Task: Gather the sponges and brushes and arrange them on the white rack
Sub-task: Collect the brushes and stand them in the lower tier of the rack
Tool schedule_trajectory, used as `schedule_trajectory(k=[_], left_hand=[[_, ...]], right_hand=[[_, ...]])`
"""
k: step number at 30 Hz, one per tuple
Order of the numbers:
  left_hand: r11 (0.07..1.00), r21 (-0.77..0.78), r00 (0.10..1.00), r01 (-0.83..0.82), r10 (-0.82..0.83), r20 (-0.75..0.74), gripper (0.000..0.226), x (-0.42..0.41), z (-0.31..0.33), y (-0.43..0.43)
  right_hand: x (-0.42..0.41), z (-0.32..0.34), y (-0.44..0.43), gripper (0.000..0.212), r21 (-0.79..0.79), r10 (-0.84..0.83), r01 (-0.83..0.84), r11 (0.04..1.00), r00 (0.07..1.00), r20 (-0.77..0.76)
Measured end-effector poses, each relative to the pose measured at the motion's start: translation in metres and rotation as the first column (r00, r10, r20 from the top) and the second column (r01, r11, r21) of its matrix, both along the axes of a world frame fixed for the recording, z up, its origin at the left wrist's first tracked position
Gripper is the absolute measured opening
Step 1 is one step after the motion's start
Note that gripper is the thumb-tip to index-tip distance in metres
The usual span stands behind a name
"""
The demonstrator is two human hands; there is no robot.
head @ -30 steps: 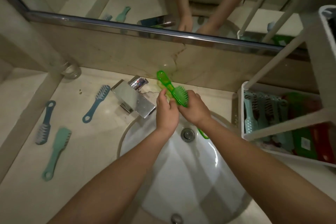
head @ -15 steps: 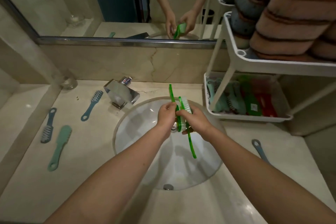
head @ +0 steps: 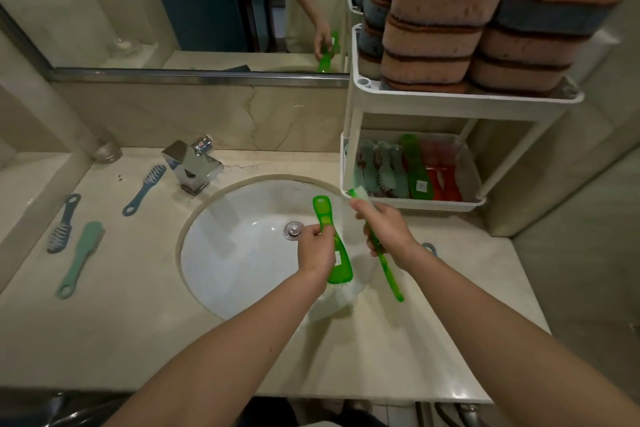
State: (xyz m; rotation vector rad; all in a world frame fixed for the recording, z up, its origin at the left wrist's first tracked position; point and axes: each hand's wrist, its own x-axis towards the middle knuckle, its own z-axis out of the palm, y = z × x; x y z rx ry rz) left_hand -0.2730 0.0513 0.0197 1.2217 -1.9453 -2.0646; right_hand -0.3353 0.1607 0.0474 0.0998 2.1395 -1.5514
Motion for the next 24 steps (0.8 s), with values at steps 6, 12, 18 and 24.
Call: schedule_trajectory(k=[6, 12, 18, 24], left_hand=[[0.995, -0.054, 0.994, 0.082, -0.085, -0.073, 0.009, 0.006, 0.002, 0.046], [0.98, -0.096, 0.967, 0.176, -0.19, -0.171, 0.013, -0.014, 0.02, 0.08], [0.971, -0.08, 0.941, 0.224, -0.237, -0.243, 0.016, -0.048, 0.044, 0.102], [0.981, -0.086, 0.963, 0.171, -0.185, -0.194, 0.026, -0.086, 0.058, 0.112]], right_hand=[[-0.008, 0.007, 0.039, 0.034, 0.086, -0.068, 0.086, 0.993, 0.978, -0.197], [-0.017, 0.029, 0.079, 0.018, -0.009, -0.157, 0.168, 0.986, 0.9, -0.408], [-0.036, 0.054, 0.116, 0.026, 0.073, -0.098, 0.165, 0.984, 0.827, -0.553], [-0.056, 0.062, 0.135, 0.027, 0.119, -0.08, 0.201, 0.972, 0.765, -0.639]])
